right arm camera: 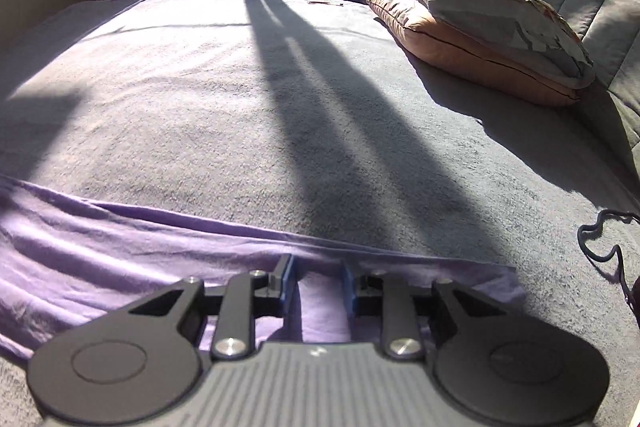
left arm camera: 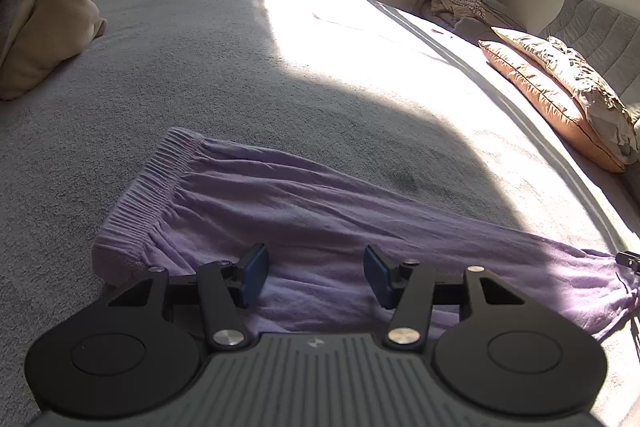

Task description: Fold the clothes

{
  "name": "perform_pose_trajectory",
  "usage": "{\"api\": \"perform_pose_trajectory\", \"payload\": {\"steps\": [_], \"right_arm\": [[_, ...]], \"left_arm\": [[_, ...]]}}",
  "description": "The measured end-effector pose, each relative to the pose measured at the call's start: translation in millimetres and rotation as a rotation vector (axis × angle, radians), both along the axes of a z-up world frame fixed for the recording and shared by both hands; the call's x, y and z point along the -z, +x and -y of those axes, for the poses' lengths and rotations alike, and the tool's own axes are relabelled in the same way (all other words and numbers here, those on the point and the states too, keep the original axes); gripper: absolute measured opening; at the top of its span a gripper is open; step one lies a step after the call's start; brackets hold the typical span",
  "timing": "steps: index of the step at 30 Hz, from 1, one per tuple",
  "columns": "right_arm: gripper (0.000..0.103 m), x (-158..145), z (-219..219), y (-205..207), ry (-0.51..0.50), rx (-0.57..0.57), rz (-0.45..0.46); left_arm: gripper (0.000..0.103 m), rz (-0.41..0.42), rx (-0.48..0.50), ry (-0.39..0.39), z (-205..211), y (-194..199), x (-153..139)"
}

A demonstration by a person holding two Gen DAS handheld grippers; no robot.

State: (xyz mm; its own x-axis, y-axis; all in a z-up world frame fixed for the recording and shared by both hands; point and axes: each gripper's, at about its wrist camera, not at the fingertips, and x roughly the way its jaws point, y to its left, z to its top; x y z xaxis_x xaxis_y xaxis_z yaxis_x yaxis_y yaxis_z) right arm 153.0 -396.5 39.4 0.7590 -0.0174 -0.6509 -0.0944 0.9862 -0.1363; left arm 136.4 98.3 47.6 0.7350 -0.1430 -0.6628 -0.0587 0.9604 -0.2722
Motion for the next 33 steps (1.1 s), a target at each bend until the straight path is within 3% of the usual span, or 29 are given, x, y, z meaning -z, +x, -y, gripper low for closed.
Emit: {"api": "perform_pose_trajectory", "payload": {"steps": [4,8,12,15,16,18,19,26,33], "right_arm": [[0.027,-0.9,-23.1,-0.1,0.046,-0.156,-0.016],[0.027,12.9,-60.4,-0.7,-0.069,-0.262,-0.006],[0.033,5.4,-79.4,-1.5,0.026,-0.37,0.002],[0.033,9.7,-96.6,-2.5,-0.009,-0.441,-0.024],[0.03,12.8,-99.9,-1.6,-0.024,-0.443,-0.025],[0.007,17.0,-101.8,0.6,-0.007,-0.437,-0.021],[0.001,16.9,-101.8,1.7,0.004,-0.428,-0.014],[0.0,11.9,-110.9,2.1,-0.055,-0.335,0.121],[0.003,21.5,-116.8,5.1,-0.11,-0.252,0.102]], "left_arm": [[0.056,-0.002,-0.009,-0.006,3.2,-0.8,1.8],[0.056,-0.016,-0.014,-0.005,6.2,-3.8,-3.1],[0.056,-0.022,0.012,-0.01,14.9,-10.1,-13.0],[0.056,-0.006,0.067,-0.015,31.7,-17.4,-19.0],[0.057,-0.01,0.074,-0.016,33.8,-17.8,-17.6],[0.057,-0.018,0.086,-0.02,37.9,-18.6,-14.8],[0.058,-0.022,0.093,-0.021,40.0,-18.9,-13.5],[0.058,-0.051,0.137,-0.032,54.5,-21.5,-3.8],[0.058,-0.061,0.151,-0.027,60.6,-24.6,-4.8]]}}
